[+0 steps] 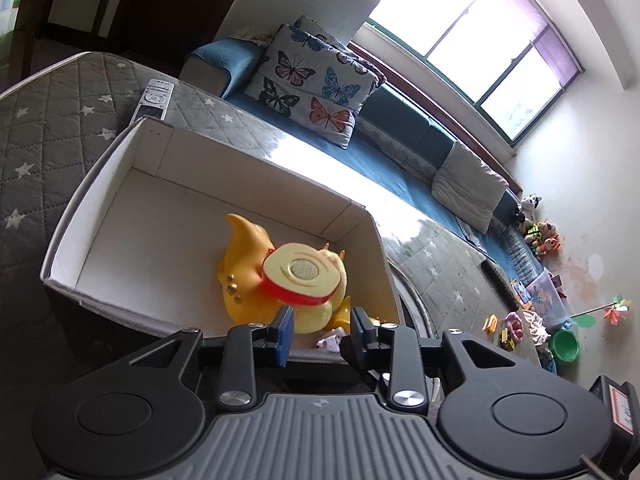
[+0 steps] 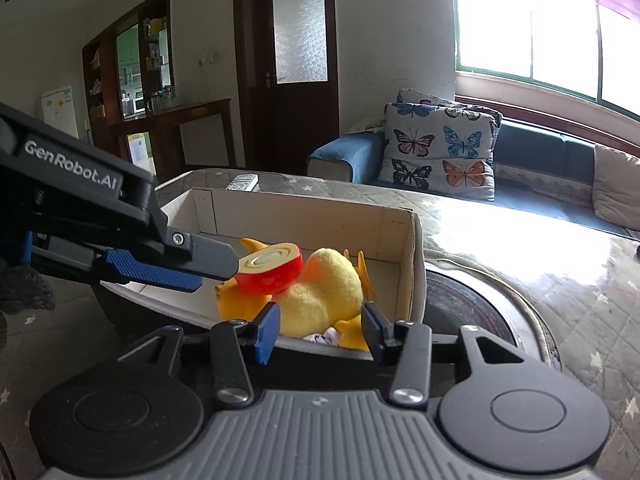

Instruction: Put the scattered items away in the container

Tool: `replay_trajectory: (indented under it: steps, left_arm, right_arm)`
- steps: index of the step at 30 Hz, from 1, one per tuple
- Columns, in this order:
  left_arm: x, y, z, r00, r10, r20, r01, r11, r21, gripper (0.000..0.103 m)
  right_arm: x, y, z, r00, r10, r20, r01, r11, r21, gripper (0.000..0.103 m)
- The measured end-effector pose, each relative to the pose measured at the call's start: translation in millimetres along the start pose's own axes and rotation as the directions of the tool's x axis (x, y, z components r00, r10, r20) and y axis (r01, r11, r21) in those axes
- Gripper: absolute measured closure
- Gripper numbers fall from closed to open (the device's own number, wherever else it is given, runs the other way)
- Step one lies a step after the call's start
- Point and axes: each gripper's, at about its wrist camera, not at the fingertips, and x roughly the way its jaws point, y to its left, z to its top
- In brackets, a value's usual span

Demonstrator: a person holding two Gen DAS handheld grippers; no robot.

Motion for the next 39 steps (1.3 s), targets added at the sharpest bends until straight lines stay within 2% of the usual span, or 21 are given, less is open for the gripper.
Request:
replay_trajectory:
  steps: [4,12,15,18,24,27,39]
  left_arm:
    - [-6,0,-8,1.0,0.02,0.018,-0.02,0.999,0.027,0.069]
    - [-18,7,-26,0.998,0.048,0.045,-0.051,0.997,0.064,0.069]
    - [-23,11,-34,0.996,0.065,0.058,-0.069,0.994,0.081,0.069]
    - [-26,14,-42,0.995,0.081,0.064,-0.086,0.992,0.092,0.069]
    - [-27,18,-56,0.991,0.117,0.065,-0.125,0.985,0.119,0.069]
    - [-29,19,-62,0.99,0.126,0.067,-0.133,0.983,0.127,0.069]
    - [-31,21,-81,0.983,0.172,0.062,-0.179,0.973,0.142,0.069]
  right_arm:
    - [-8,2,-6,1.0,-0.004,-0.001,0.004,1.0,0.003,0.051]
    - [-22,4,-20,1.0,-0.011,-0.003,0.011,1.0,0.017,0.031]
    - [-27,5,-25,1.0,-0.014,-0.006,0.014,1.0,0.024,0.03]
    - [-30,6,-29,1.0,-0.015,-0.01,0.015,0.999,0.029,0.021]
    - [-37,11,-38,1.0,-0.013,-0.014,0.014,0.999,0.045,0.019]
    - [-40,13,-42,1.0,-0.012,-0.018,0.013,0.998,0.056,0.012]
    - [-49,16,-59,0.999,-0.015,-0.042,0.02,0.995,0.101,0.009]
